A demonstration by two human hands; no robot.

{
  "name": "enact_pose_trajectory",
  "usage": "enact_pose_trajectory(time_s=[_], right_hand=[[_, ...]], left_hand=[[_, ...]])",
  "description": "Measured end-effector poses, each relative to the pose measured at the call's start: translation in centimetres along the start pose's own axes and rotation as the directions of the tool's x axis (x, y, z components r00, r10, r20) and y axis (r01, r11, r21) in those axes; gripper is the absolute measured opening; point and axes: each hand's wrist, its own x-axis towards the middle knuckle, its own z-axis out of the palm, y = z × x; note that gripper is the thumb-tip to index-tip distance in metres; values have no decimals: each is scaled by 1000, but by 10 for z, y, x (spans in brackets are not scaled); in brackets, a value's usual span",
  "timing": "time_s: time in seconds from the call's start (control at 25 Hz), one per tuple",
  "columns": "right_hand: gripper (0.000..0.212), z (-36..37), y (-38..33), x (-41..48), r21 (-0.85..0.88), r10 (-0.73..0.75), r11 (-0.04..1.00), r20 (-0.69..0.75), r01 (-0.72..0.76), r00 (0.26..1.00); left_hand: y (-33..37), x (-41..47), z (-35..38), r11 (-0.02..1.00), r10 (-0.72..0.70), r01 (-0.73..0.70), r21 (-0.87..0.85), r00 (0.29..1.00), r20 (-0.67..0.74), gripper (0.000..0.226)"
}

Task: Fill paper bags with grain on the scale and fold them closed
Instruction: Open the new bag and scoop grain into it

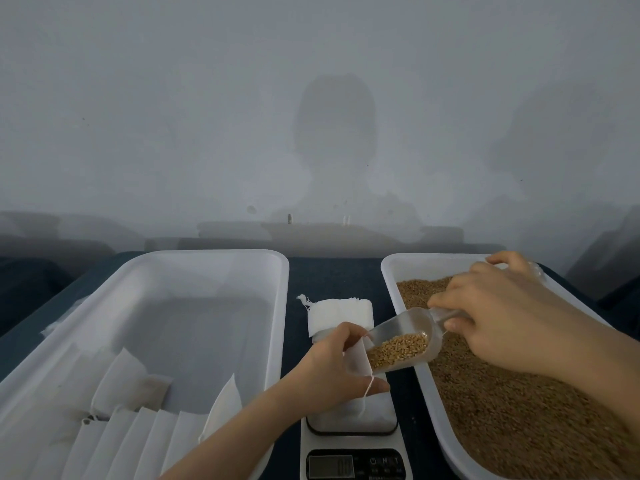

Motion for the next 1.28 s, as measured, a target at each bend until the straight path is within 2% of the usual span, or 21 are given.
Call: enact_pose_trajectory(time_s=[0.24, 0.52, 0.72, 0.88, 0.96, 1.04, 1.12, 1.2, 1.28], right_hand=[[27, -20, -12, 6, -116, -73, 991, 10, 74, 997], [16, -47, -44, 19, -308, -202, 935, -49, 177, 978], [46, -51, -59, 14, -368, -230, 907, -22, 206, 973], [29, -49, -53, 6, -339, -187, 928, -72, 153, 980], [22, -49, -40, 3, -354, -151, 932, -180, 79, 972], [25, -41, -17, -1, -283, -83, 959, -336, -17, 938], [26, -26, 12, -8, -242, 1, 964, -402, -108, 916], [27, -6, 40, -15, -181, 127, 962, -359, -202, 925], [24, 15, 59, -22, -156, 267, 939, -223, -305, 938]], left_hand=[[-1, 1, -1, 1000, 6, -6, -18, 1000, -28, 50], [0, 1, -3, 999, -18, 23, 37, 993, -116, 52], [-4, 0, -3, 996, -18, 29, 80, 992, -125, 53], [-4, -1, -4, 997, -44, 50, 60, 994, -104, 54], [-4, -2, -4, 997, -37, 43, 63, 994, -99, 55], [-4, -1, -4, 998, -37, 42, 54, 995, -92, 56], [-5, -1, -4, 998, -45, 50, 50, 996, -82, 57], [-6, -1, -4, 997, -45, 49, 57, 996, -79, 58], [-6, 0, -4, 997, -38, 43, 59, 996, -80, 58]])
